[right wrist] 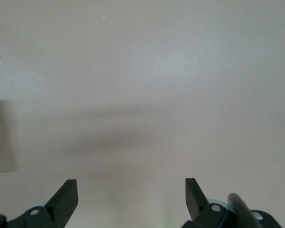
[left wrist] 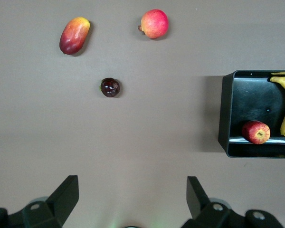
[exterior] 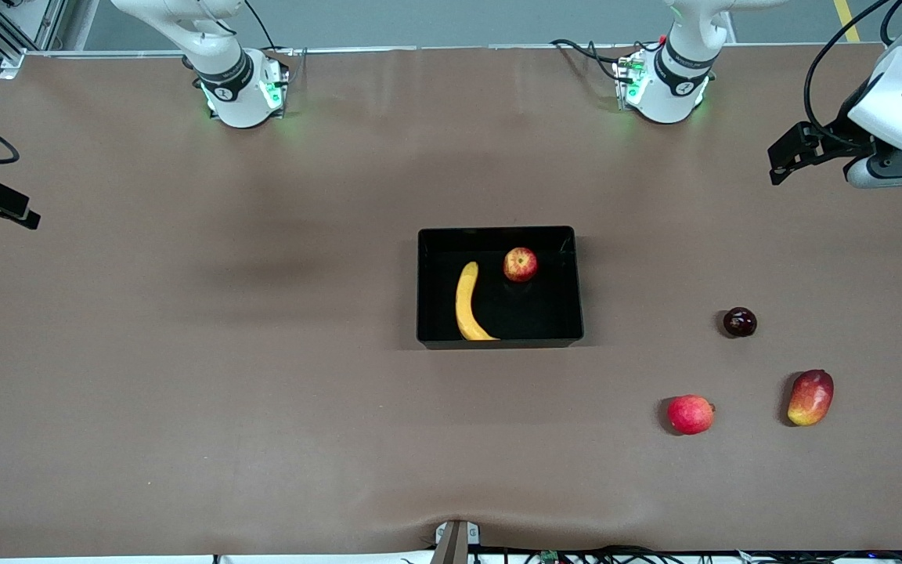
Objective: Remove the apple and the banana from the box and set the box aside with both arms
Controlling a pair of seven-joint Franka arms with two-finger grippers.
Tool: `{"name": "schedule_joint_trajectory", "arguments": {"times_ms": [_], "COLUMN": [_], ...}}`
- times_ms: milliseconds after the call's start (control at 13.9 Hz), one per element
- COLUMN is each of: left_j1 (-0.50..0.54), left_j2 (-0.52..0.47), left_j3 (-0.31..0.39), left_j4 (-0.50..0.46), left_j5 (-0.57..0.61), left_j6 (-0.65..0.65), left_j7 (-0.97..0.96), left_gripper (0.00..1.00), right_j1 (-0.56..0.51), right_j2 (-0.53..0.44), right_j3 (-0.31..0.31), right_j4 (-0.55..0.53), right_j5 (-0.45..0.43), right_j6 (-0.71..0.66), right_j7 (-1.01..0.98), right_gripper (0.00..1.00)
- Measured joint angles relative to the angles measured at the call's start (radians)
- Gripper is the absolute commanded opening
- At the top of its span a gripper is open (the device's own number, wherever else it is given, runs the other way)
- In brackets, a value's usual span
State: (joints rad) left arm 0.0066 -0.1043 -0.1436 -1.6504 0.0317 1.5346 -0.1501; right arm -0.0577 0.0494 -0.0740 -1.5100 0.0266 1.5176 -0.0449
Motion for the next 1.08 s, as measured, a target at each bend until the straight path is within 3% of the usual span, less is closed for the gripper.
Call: {"name": "schedule_joint_trajectory", "arguments": {"times_ms": [504, 792, 1081], "left_j1": [0.001, -0.005, -0.011], "left_j2": [0.004, 0.06, 0.128], "left_j3": [0.004, -0.008, -0.079], "left_j4": [0.001, -0.002, -0.081], "left_j5": [0.0, -0.001, -0.002], "left_j6": [0.0, 0.001, 0.151], "left_j7": [0.018, 0.019, -0.029], "left_gripper": [1.0, 1.0, 1.0], "right_j1": [-0.031, -0.04, -0.061], "right_j2": [0.0, -0.001, -0.003], "right_j3": [-0.005, -0.007, -0.009], "right_j4": [0.002, 0.014, 0.03], "right_j5": [-0.001, -0.001, -0.001], "right_j6": [-0.003, -0.003, -0.037], "right_j7": [0.0, 0.0, 0.0], "right_gripper": [1.0, 1.0, 1.0]}}
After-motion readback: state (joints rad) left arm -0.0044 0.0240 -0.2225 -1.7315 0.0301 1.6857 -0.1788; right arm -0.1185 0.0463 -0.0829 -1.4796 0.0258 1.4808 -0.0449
